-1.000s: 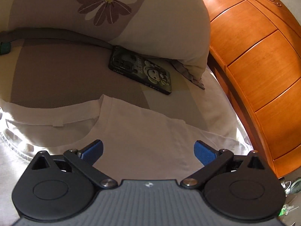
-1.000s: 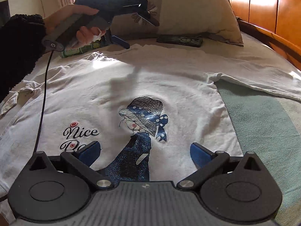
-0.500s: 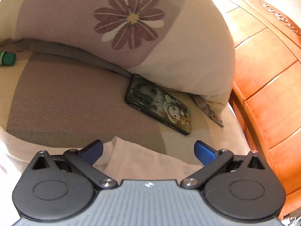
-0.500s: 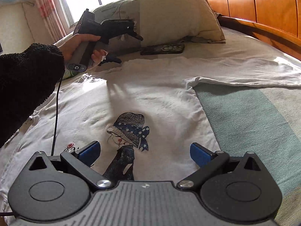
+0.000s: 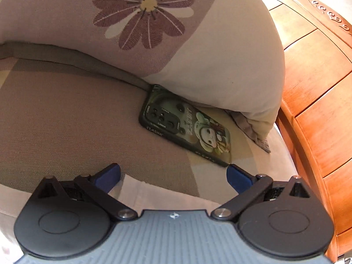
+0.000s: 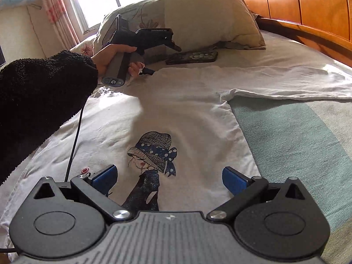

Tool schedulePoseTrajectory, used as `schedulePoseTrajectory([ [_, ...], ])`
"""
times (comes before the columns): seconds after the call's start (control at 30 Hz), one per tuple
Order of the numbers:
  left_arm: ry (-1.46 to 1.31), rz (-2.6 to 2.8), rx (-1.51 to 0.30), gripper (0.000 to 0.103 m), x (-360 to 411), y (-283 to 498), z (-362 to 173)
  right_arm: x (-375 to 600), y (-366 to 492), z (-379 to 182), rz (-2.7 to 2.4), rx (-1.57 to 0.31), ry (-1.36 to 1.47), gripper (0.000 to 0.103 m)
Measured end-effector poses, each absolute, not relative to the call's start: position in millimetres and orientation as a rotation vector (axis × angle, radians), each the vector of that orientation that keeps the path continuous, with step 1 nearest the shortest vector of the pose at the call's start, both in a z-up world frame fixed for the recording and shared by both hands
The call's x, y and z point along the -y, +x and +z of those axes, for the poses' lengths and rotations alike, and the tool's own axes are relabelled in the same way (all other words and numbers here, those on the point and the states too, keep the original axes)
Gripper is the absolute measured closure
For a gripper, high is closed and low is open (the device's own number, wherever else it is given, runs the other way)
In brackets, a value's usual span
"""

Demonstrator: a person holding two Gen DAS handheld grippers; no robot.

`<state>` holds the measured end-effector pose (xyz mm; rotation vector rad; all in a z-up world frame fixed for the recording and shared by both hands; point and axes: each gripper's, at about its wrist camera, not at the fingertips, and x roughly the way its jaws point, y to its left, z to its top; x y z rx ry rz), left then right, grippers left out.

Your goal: Fold clothes

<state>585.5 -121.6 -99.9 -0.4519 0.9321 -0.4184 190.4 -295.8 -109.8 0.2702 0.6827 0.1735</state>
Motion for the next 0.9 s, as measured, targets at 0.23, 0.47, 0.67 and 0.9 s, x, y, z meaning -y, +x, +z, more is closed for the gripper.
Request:
schedulePoseTrajectory([
  [0.23,-0.244,-0.495,-0.933,0.001,81,545,-40,293,187,-108,0.166,-0.685,0.24,0.0],
  [0.47,-0.368,-0.322,-1.031,0.001,-5,547,-64,300,187,-108,0.144,-0.701,0.269,0.0],
  [0.67,-0.48,-0.14,-0.899,0.001,-47,561,-98,298,188,-109,0.168,-0.709,0.282,0.0],
  [0.9,-0.537,-0.142,-0.868,0.001,-68,542,-72,298,192,-109,0.164,-0.711,0.3,0.0],
])
